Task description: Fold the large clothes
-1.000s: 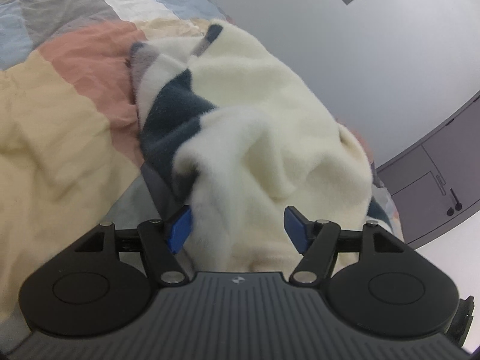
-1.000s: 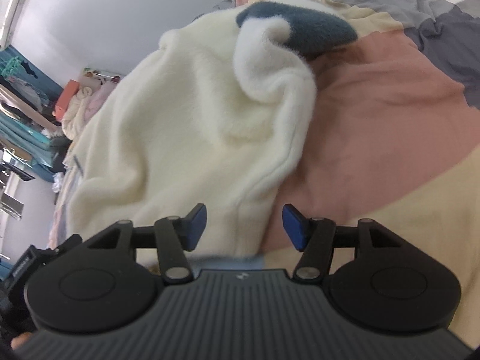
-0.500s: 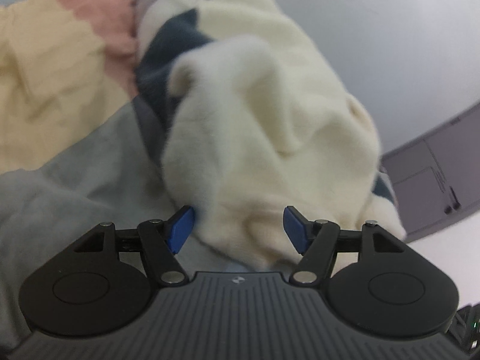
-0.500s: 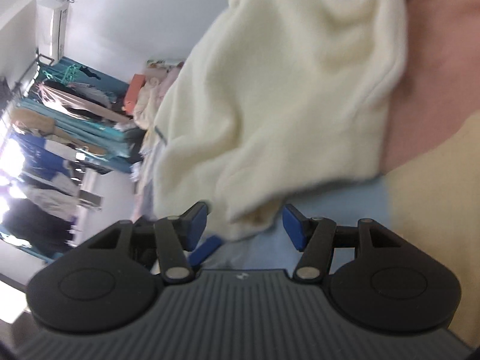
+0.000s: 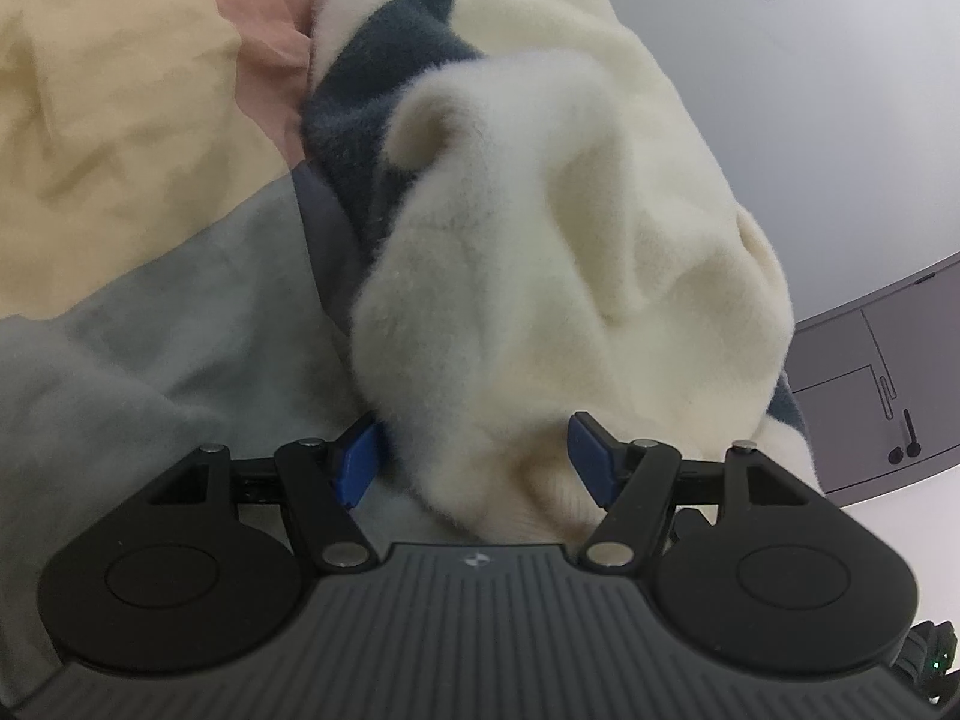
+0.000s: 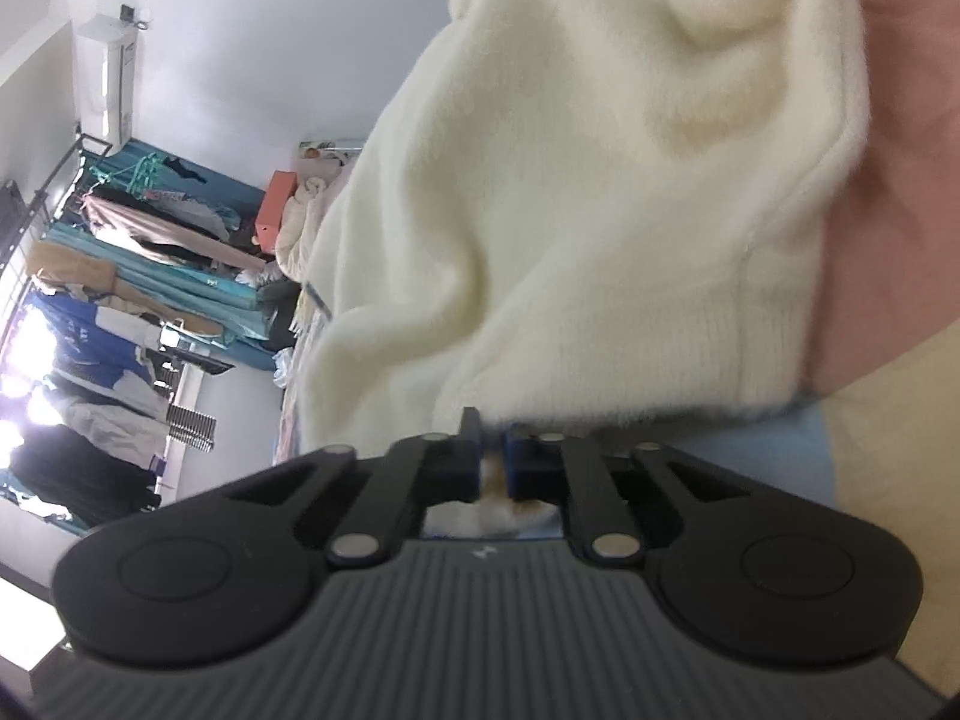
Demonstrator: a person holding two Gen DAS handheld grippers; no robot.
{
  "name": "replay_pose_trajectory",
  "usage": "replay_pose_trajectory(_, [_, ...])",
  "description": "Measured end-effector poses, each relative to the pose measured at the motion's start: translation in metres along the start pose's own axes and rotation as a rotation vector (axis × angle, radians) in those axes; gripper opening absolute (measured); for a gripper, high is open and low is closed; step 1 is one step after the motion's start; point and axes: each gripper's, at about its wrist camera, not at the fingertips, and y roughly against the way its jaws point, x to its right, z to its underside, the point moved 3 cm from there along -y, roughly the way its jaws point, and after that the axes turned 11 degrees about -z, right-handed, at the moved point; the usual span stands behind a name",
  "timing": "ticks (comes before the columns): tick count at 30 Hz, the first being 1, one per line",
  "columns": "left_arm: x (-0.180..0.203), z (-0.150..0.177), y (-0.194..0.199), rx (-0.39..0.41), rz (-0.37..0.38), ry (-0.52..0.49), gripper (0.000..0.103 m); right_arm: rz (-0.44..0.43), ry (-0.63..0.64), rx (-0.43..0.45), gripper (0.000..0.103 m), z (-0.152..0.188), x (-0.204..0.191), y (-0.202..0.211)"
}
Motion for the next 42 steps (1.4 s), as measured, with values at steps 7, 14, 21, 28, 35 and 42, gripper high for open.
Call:
replay_pose_trajectory(7, [0.002, 0.002, 0.006, -0.013, 0.014, -0.017, 0.072, 0.048, 0.146, 0.052, 0.007, 0.001, -0.021, 0.025])
replay_pose_trajectory(14, [-0.005, 0.003, 0.016, -0.031, 0.042, 0.031, 0.074, 0.229, 0.186, -0.013, 0.006, 0.008, -0.012, 0.032])
replay_pose_trajectory(21, [-0.010, 0.003, 0.018, -0.047, 0.048, 0.049, 0.074, 0.310, 0.124, -0.121, 0.009, 0.019, 0.011, 0.013])
replay_pose_trajectory(28, [-0.007, 0.005, 0.011, -0.059, 0.047, 0.020, 0.074, 0.321, 0.096, -0.055, 0.056, 0.014, 0.004, 0.033])
replay_pose_trajectory(35, [-0.003, 0.004, 0.006, -0.057, 0.058, 0.006, 0.074, 0.269, 0.009, 0.068, 0.062, -0.005, 0.015, 0.056])
replay_pose_trajectory(42, [0.008, 0.000, -0.001, 0.018, 0.012, -0.062, 0.073, 0.314, -0.020, 0.171, 0.062, -0.022, 0.034, 0.051])
